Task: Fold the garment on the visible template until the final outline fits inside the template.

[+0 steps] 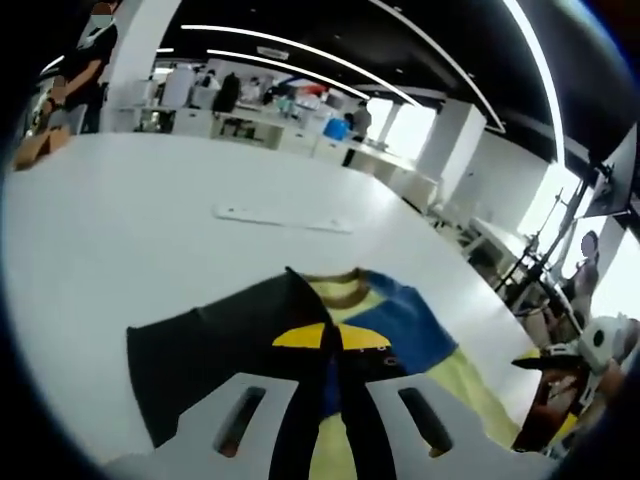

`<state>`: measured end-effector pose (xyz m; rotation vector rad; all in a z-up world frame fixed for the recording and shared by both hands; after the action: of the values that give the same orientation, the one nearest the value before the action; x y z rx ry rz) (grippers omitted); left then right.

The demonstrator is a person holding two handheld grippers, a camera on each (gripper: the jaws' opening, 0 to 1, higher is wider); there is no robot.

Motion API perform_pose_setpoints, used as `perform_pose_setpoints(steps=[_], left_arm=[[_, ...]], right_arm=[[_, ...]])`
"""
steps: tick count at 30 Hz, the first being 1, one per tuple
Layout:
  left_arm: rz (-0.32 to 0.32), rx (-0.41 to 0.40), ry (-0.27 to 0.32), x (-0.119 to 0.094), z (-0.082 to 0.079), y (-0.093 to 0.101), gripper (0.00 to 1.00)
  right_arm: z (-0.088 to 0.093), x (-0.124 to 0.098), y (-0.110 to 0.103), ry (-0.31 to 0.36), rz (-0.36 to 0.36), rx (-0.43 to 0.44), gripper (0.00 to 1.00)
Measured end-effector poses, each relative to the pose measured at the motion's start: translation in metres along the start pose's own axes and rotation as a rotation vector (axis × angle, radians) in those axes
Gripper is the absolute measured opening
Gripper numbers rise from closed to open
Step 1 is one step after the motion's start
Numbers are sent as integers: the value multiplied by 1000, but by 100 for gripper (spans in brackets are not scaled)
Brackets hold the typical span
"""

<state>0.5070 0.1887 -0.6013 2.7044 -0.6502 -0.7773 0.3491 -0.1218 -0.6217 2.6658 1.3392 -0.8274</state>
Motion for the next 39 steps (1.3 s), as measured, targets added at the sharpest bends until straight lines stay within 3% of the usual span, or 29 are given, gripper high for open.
perform_pose_setpoints(steps=[13, 24, 39], left_arm=[[76, -13, 12, 20, -10, 30, 0], [128, 30, 6, 38, -6, 55, 0], [191, 21, 37, 59, -9, 80, 0]], right_arm=[[5, -3, 0, -9, 10, 0, 99], [7, -4, 0, -4, 24, -12, 96], [8, -6, 0, 8, 12, -14, 99]])
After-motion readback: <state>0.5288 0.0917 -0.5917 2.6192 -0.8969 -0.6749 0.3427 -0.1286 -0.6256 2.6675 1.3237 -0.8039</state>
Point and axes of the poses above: the point that each gripper's makers call its tool centre point, and the gripper's own axes: x roughly forward along the fingers, y roughly to its right, z roughly out of its underside, the point moved 10 cm from there along -x, roughly backward along the fingers, and after that the axes turned 1 degree about y, right-handed, at the moved point
